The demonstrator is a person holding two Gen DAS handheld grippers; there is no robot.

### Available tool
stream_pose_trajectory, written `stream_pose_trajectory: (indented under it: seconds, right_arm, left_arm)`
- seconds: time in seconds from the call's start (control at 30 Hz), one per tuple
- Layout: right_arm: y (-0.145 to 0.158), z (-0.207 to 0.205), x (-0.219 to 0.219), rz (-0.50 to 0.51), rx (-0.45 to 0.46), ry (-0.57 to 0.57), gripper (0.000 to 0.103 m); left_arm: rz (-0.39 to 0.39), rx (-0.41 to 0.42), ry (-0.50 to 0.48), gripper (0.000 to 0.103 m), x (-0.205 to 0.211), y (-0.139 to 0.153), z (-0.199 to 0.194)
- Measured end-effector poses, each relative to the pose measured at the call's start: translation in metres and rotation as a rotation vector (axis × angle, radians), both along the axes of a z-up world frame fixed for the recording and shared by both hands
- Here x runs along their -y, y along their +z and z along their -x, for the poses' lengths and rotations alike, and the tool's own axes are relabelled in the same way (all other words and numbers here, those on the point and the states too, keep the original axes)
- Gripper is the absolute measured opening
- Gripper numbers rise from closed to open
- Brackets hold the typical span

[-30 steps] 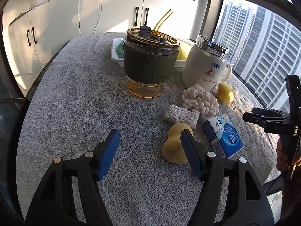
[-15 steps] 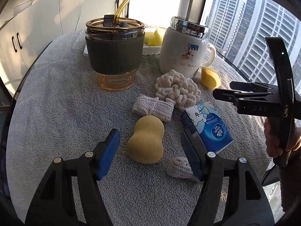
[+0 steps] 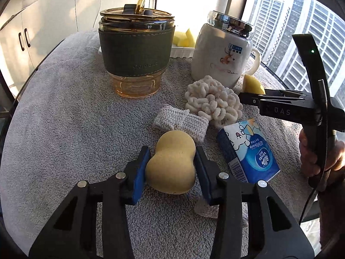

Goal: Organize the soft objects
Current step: 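Grasp the beige gourd-shaped sponge with the left tool while the right grasps the yellow egg sponge, then carry the beige sponge and yellow egg sponge over the white tray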

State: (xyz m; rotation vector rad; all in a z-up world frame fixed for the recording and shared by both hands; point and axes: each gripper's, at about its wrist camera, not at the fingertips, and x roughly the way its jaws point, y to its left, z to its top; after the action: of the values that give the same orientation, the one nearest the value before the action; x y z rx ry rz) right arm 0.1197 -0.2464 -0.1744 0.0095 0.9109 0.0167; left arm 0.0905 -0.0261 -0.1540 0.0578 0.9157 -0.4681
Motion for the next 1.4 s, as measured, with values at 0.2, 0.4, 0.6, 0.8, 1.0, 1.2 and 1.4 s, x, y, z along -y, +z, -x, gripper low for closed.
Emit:
stream_pose_trajectory:
  seconds: [0.2,0.4,0.6,0.8,1.0,1.2,1.4]
  right_arm:
    - [0.002,0.012,0.0,-0.026,-0.001,0.011,0.047]
    - [0.007,0.029,-0.004,-0.043,-0.005,0.002,0.047]
    - [0.016,0.043,-0.008,-0.039,0.006,-0.002,0.046]
    - [0.032,0.058,-0.003,-0.051,0.022,-0.016,0.046]
    - [0.041,0.07,0.007,-0.036,0.029,-0.04,0.046]
    - [0.049,0.078,0.02,-0.015,0.033,-0.069,0.046]
    - [0.051,0.074,0.039,-0.032,0.019,-0.113,0.046]
  left_arm:
    - [0.051,0.007,0.018,0.034,-0.008,0.004,0.003]
    - [0.071,0.042,0.027,0.034,-0.012,0.015,0.005]
    - [0.093,0.061,0.04,0.034,-0.019,0.021,0.009]
    - [0.078,0.074,0.077,0.034,-0.029,0.023,0.01]
    - [0.08,0.071,0.133,0.034,-0.05,0.024,0.001]
    - [0.047,0.104,0.177,0.034,-0.068,0.03,-0.009]
    - [0.031,0.095,0.236,0.034,-0.092,0.032,-0.023]
